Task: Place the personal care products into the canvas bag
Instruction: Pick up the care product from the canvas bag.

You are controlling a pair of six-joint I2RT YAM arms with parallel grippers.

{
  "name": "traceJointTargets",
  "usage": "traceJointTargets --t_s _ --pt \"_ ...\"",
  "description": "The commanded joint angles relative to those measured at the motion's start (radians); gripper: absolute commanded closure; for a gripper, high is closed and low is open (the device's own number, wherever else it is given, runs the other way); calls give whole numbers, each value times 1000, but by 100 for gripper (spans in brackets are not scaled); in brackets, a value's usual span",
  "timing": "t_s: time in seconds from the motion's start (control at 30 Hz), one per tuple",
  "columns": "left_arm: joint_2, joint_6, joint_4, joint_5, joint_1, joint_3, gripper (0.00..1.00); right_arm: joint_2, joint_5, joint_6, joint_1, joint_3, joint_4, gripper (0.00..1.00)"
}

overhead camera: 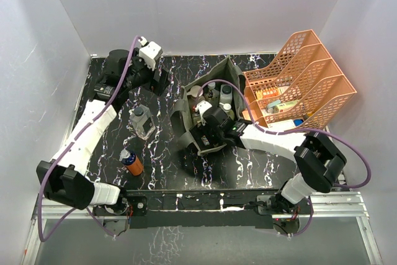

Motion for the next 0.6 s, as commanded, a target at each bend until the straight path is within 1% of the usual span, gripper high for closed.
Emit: traceJointTargets --t_s 0.0,0.2,0.27,0.47,0.57 --pt "-46 -5 17 -15 0 -25 5 56 94 75 -30 -63 12 1" --pt "-42 8 14 -15 0 -34 5 59 102 136 -64 -78 -45 1" --pt "-39 8 16 -14 0 -35 5 63 82 155 -74 -86 -63 1" --pt "-22 8 10 -20 0 -24 5 69 19 196 -75 -126 -51 1" --pt "-19 9 11 -23 -1 -28 5 78 19 215 -68 -134 -50 1"
